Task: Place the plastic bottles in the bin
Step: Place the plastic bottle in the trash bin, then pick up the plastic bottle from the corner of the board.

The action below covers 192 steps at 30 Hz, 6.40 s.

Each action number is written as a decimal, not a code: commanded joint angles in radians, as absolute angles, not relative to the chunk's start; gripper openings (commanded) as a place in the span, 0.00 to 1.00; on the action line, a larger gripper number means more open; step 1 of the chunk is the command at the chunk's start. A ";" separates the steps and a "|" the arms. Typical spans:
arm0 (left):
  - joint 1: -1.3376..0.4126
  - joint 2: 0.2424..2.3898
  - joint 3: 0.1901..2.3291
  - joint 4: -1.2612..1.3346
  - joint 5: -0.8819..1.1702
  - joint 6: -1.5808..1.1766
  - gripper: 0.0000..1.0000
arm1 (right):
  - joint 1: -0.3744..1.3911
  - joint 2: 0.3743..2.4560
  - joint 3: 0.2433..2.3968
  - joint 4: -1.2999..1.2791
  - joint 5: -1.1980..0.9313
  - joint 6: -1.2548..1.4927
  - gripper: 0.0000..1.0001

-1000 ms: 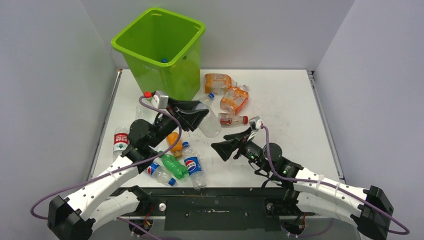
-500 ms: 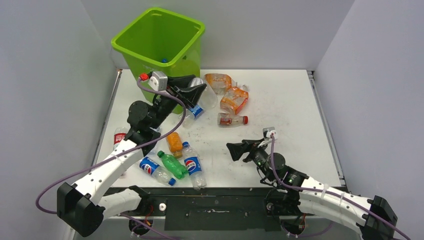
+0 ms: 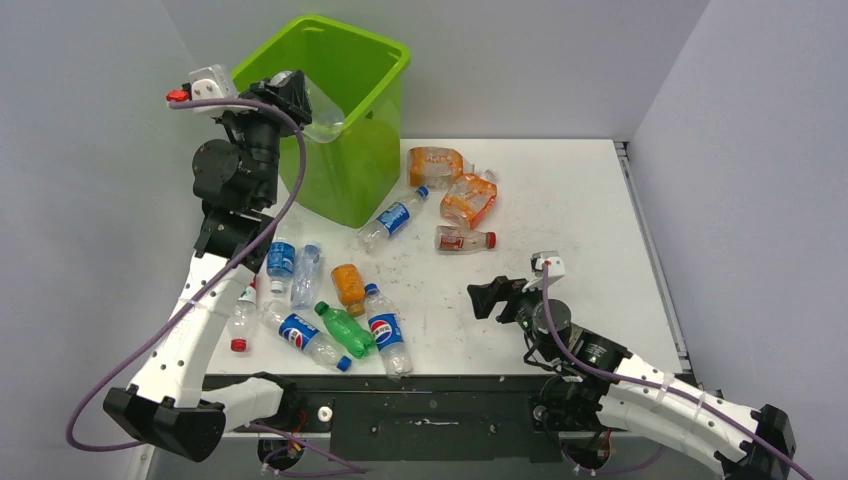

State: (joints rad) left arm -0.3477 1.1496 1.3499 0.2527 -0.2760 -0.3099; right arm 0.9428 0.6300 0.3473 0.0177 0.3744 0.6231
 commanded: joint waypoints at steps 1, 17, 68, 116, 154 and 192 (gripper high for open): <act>-0.312 1.216 1.454 0.144 -0.400 -0.350 0.00 | 0.936 0.568 0.398 -0.065 0.424 0.592 0.90; -0.245 1.635 1.660 0.711 -0.298 -0.276 0.00 | 0.937 0.564 0.460 -0.139 0.454 0.573 0.90; -0.719 1.336 1.438 0.772 -0.273 0.039 0.96 | 0.928 0.415 0.400 -0.286 0.461 0.780 0.90; -0.920 0.378 0.544 -0.087 -0.622 -0.298 0.96 | 1.249 1.605 0.922 -0.021 0.165 0.629 0.90; -0.942 0.379 0.534 -0.105 -0.676 -0.324 0.96 | 1.282 1.524 0.803 -0.160 0.383 0.673 0.56; -0.947 0.832 0.439 0.750 0.012 -0.651 0.96 | 1.292 0.757 0.310 0.659 0.301 0.384 0.46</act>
